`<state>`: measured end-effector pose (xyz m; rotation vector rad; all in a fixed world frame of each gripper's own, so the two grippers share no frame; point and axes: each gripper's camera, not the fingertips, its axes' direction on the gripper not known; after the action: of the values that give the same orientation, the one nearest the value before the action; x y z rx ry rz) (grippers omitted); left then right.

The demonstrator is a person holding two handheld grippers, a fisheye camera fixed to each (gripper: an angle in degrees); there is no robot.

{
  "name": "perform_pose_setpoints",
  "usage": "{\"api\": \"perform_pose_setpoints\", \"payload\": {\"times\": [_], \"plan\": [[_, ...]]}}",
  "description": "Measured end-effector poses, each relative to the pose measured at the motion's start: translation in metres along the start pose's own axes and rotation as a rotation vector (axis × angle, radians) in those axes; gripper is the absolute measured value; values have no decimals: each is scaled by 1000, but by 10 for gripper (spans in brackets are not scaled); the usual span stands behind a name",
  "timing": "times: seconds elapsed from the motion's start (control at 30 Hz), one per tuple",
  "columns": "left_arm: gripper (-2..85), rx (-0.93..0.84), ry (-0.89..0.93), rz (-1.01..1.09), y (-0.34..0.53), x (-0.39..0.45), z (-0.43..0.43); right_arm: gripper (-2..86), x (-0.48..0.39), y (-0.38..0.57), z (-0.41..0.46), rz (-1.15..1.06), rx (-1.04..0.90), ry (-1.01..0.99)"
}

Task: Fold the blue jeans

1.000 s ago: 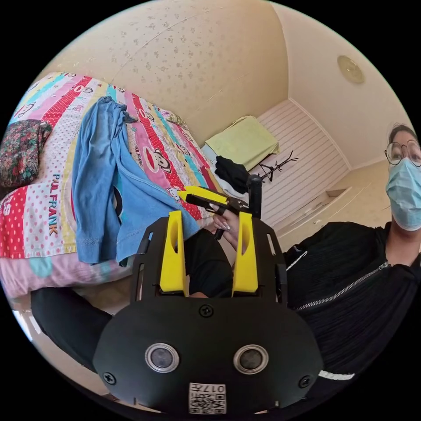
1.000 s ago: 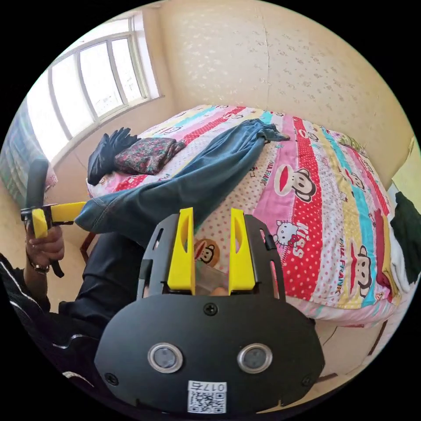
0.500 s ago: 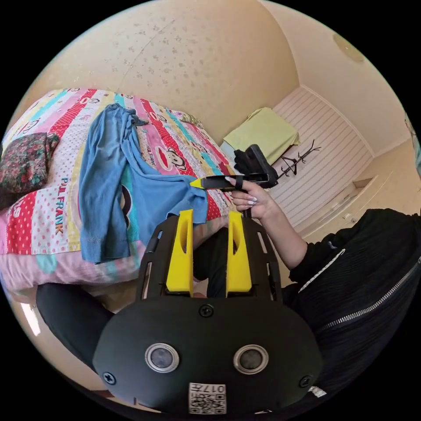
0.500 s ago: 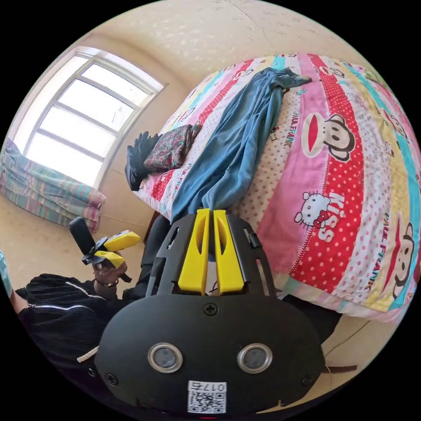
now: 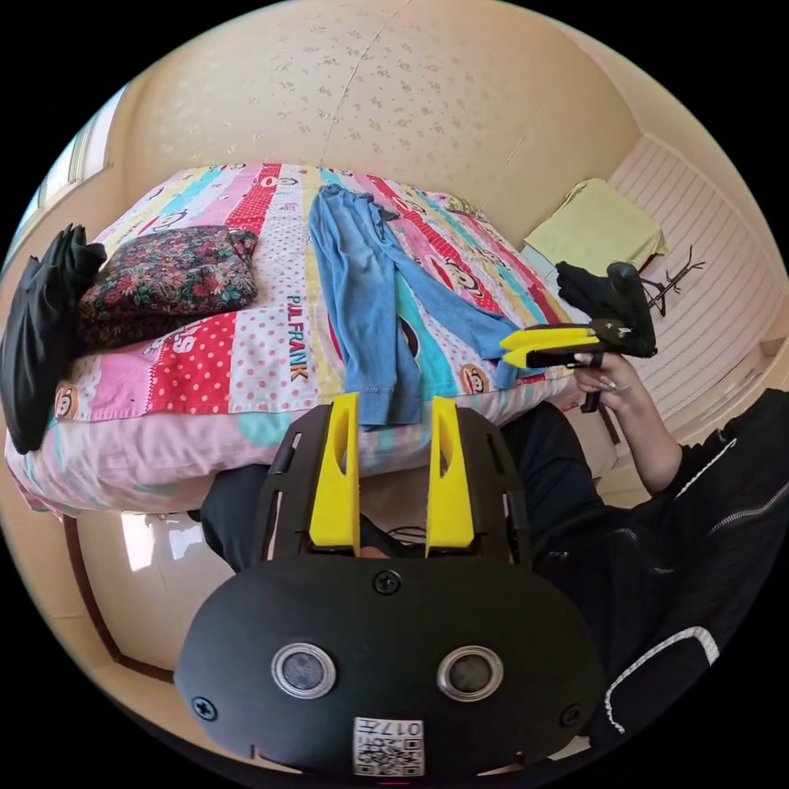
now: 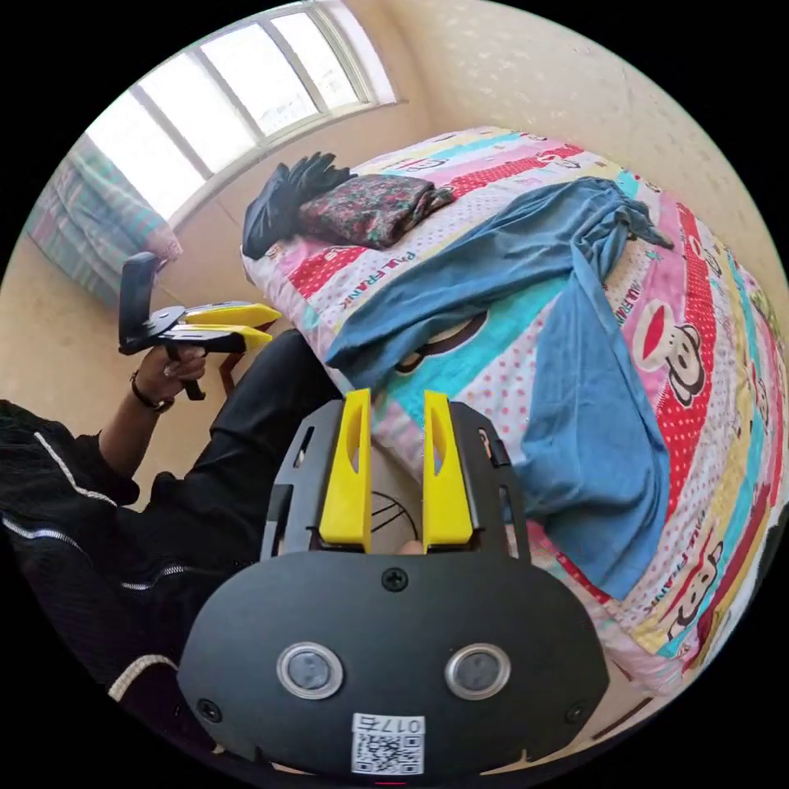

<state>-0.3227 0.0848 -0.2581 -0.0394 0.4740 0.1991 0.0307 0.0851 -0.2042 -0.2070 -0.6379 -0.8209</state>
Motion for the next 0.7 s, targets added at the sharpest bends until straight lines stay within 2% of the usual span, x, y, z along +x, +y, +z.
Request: {"api": "perform_pose_setpoints", "payload": {"times": [0.13, 0.27, 0.4, 0.57, 0.63, 0.7], "plan": [[125, 6, 4, -40, -2, -7, -1, 88, -7, -19, 39, 66, -6, 16], [125, -9, -11, -6, -1, -2, -7, 41, -7, -9, -5, 98, 62, 9], [125, -24, 26, 93, -2, 15, -3, 33, 27, 35, -68, 247, 194, 29], [125, -92, 102, 209, -17, 53, 42, 40, 81, 68, -23, 385, 31, 85], [127, -134, 95, 290, -26, 82, 69, 47, 84, 76, -32, 410, 87, 29], [129, -151, 56, 366, -33, 107, 88, 57, 78, 81, -45, 396, 133, 57]]}}
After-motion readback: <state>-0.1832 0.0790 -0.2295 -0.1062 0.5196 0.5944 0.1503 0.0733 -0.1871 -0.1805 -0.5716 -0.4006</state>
